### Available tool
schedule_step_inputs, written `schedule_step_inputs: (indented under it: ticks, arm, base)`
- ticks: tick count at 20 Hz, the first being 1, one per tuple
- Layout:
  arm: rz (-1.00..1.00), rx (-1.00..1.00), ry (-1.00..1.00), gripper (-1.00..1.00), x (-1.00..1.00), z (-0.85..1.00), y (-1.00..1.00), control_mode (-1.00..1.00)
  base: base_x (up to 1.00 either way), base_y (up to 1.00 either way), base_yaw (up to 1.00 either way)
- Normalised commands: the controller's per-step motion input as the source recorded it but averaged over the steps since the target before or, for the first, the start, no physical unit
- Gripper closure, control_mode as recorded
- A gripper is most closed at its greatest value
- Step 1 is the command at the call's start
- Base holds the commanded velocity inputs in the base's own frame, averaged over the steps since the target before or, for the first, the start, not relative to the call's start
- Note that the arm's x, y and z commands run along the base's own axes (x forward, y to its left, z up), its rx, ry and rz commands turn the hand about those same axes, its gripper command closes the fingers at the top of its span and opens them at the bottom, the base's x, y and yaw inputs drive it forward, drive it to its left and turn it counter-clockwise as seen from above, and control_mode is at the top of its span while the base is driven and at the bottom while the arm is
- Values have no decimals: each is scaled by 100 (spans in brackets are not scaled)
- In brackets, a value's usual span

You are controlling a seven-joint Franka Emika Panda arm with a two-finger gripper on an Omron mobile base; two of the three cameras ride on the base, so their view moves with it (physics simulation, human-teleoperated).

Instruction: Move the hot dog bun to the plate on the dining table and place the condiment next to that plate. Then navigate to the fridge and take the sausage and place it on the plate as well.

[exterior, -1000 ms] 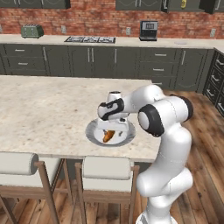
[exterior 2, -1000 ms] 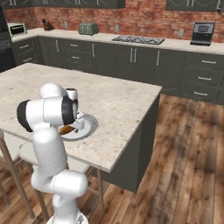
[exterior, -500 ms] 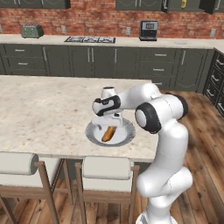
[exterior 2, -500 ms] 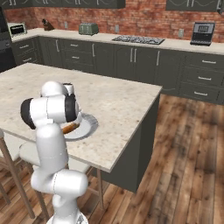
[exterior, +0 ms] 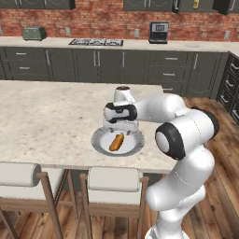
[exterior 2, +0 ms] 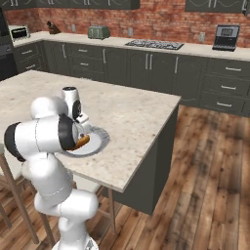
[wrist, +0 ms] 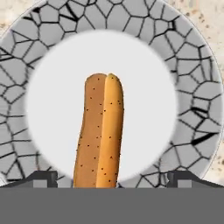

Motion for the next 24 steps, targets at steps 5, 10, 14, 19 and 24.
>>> schedule_step_inputs:
  ticks: [5, 10, 14, 19, 24]
  arm:
    - [-6, -2, -11, -100, -41, 93, -33, -100]
    - [-4, -10, -5, -100, -45, 96, -51, -100]
    - [0, -12, -2, -100, -58, 83, -53, -100]
    - [1, -15, -6, -100, -82, 65, -51, -100]
    - [8, -9, -3, -100, -98, 43, -19, -100]
  base:
    - [0, 0, 0]
    - [0, 0, 0]
    - [0, 0, 0]
    - [0, 0, 0]
    - [0, 0, 0]
